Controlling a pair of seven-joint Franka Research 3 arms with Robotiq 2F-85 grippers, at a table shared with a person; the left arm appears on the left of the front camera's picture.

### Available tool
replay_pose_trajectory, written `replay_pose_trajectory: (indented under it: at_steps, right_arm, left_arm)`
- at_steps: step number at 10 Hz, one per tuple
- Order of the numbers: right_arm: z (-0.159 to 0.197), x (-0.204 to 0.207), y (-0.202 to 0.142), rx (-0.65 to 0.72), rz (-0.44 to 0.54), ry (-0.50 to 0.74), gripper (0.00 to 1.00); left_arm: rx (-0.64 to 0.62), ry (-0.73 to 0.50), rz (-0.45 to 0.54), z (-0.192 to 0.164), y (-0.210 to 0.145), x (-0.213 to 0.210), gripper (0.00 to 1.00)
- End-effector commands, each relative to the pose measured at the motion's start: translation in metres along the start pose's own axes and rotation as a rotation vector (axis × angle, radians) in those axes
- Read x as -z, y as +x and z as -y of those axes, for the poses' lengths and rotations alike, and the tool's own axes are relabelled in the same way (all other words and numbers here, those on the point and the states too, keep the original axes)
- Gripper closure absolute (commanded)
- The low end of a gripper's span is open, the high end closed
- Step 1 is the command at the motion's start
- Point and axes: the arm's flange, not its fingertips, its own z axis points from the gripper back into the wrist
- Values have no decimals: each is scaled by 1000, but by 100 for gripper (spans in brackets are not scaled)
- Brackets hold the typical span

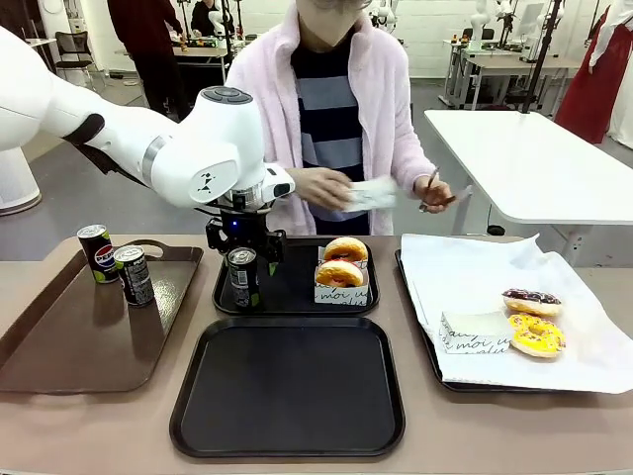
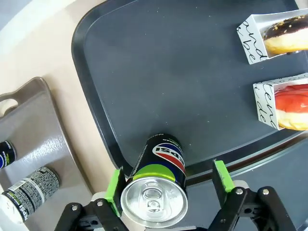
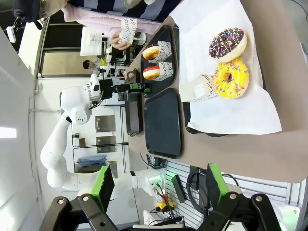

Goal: Set up donuts and drinks on trays.
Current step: Pick up one Pepsi coke and place it on the Flat Tray.

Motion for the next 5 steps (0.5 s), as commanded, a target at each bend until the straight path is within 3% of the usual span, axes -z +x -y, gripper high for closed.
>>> replay_pose_trajectory:
  at_steps: [1, 5]
  right_arm:
    - [1, 1, 1, -15, 11, 22, 0]
    - [1, 1, 1, -15, 11, 22, 0]
  left_arm:
    - [17, -6, -5, -7, -8, -24, 0]
    - [146, 12, 53, -59, -82, -99, 0]
